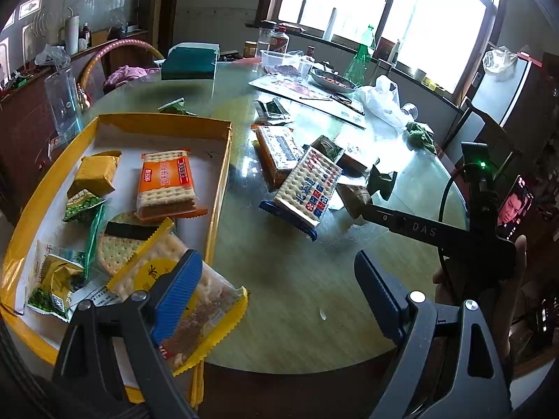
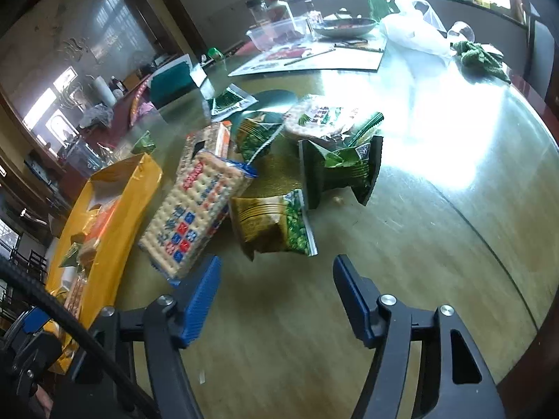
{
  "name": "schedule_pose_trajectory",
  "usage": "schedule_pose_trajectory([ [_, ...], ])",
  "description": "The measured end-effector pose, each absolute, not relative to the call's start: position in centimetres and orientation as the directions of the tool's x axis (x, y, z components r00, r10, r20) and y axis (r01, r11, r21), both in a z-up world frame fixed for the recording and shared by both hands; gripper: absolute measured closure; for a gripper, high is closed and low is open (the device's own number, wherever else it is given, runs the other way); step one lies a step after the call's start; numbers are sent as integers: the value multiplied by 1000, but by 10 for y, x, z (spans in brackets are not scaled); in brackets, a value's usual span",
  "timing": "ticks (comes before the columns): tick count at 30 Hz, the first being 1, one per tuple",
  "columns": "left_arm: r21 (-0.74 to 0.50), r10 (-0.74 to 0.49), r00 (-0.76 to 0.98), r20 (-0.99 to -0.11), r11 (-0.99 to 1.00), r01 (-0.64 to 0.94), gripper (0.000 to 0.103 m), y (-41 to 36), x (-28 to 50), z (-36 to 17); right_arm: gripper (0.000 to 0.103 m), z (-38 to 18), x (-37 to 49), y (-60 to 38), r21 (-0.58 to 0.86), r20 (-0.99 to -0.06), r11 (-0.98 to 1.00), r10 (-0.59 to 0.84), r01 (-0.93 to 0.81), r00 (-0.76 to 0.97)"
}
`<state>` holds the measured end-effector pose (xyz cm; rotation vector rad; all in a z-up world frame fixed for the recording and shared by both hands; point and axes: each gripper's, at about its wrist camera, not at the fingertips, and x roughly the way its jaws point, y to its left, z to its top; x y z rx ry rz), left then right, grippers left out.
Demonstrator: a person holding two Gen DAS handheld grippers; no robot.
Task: Organize snacks
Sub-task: 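Grasp the small green-yellow snack bag with the right tool and lift it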
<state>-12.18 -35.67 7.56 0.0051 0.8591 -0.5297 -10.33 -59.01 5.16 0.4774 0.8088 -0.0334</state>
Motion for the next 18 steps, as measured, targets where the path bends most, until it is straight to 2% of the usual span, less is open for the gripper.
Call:
schedule_pose_trajectory([
  [18, -210, -440, 539, -718, 876, 435, 14, -350, -122, 79, 43, 50, -62, -593, 428, -721, 889, 227, 163, 654],
])
